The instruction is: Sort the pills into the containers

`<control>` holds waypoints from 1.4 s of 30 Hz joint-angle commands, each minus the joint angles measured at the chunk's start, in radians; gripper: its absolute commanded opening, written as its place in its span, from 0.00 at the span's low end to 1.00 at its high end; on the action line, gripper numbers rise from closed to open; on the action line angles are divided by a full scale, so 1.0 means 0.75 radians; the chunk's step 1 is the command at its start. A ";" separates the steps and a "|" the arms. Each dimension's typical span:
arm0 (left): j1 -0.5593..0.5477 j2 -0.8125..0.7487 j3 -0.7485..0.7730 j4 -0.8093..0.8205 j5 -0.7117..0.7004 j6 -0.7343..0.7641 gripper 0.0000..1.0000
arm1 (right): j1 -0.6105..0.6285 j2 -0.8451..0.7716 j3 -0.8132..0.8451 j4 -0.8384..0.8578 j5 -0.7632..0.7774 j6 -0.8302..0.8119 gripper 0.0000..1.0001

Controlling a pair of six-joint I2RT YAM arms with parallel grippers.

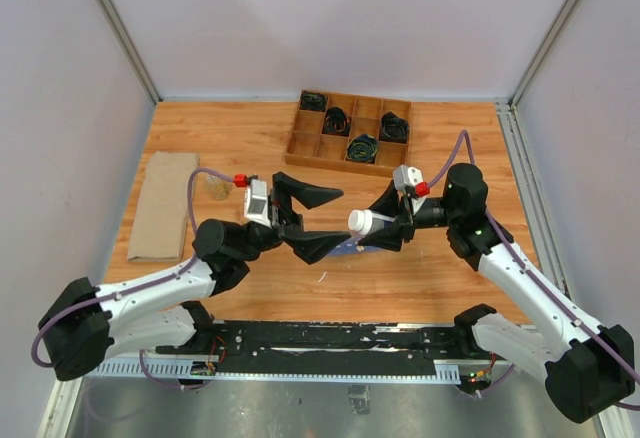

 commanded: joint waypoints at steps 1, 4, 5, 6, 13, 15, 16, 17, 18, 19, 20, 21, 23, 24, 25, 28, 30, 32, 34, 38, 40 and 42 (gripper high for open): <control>-0.007 -0.172 -0.003 -0.392 -0.246 -0.090 0.99 | -0.023 -0.035 0.012 -0.082 0.037 -0.166 0.11; -0.005 -0.265 -0.016 -0.549 -0.325 -0.224 0.99 | -0.023 -0.053 0.011 -0.139 0.070 -0.264 0.12; -0.005 -0.284 -0.057 -0.522 -0.331 -0.290 0.99 | -0.023 -0.057 0.008 -0.147 0.082 -0.296 0.12; -0.005 -0.298 -0.092 -0.478 -0.336 -0.372 0.99 | -0.023 -0.062 0.001 -0.150 0.091 -0.313 0.12; -0.057 -0.301 -0.055 -0.648 -0.445 -0.756 0.96 | -0.023 -0.076 -0.033 -0.135 0.139 -0.377 0.12; -0.131 -0.305 -0.012 -0.754 -0.594 -0.729 0.95 | -0.023 -0.072 -0.033 -0.134 0.142 -0.378 0.12; -0.167 -0.305 0.024 -0.837 -0.683 -0.712 0.95 | -0.023 -0.071 -0.033 -0.135 0.142 -0.380 0.12; -0.209 -0.301 0.058 -0.916 -0.773 -0.704 0.95 | -0.023 -0.071 -0.033 -0.135 0.142 -0.380 0.12; -0.235 -0.290 0.091 -0.991 -0.850 -0.706 0.95 | -0.023 -0.070 -0.035 -0.133 0.142 -0.382 0.12; -0.253 -0.275 0.121 -1.055 -0.910 -0.710 0.95 | -0.023 -0.069 -0.036 -0.134 0.142 -0.383 0.12; -0.263 -0.249 0.150 -1.110 -0.951 -0.720 0.95 | -0.023 -0.068 -0.036 -0.133 0.141 -0.383 0.12; -0.266 -0.228 0.175 -1.138 -0.965 -0.721 0.95 | -0.023 -0.067 -0.035 -0.133 0.139 -0.382 0.12; -0.273 -0.185 0.215 -1.179 -0.991 -0.728 0.93 | -0.023 -0.067 -0.035 -0.134 0.138 -0.380 0.12; -0.278 -0.167 0.232 -1.184 -0.996 -0.718 0.93 | -0.023 -0.067 -0.036 -0.133 0.137 -0.381 0.12; -0.280 -0.151 0.248 -1.198 -1.008 -0.716 0.91 | -0.023 -0.067 -0.036 -0.133 0.137 -0.380 0.12; -0.294 -0.113 0.306 -1.248 -1.048 -0.704 0.88 | -0.023 -0.067 -0.035 -0.134 0.136 -0.380 0.12; -0.299 -0.095 0.330 -1.260 -1.053 -0.695 0.84 | -0.023 -0.065 -0.035 -0.133 0.135 -0.380 0.12; -0.304 -0.080 0.344 -1.261 -1.044 -0.693 0.81 | -0.023 -0.063 -0.033 -0.133 0.134 -0.377 0.12; -0.311 -0.073 0.354 -1.263 -1.035 -0.692 0.79 | -0.023 -0.061 -0.034 -0.134 0.136 -0.375 0.12; -0.320 -0.066 0.363 -1.260 -1.028 -0.691 0.74 | -0.023 -0.059 -0.033 -0.133 0.136 -0.374 0.12; -0.322 -0.061 0.368 -1.261 -1.020 -0.691 0.71 | -0.023 -0.057 -0.033 -0.133 0.139 -0.373 0.12; -0.325 -0.056 0.369 -1.262 -1.013 -0.695 0.69 | -0.023 -0.057 -0.034 -0.133 0.141 -0.374 0.12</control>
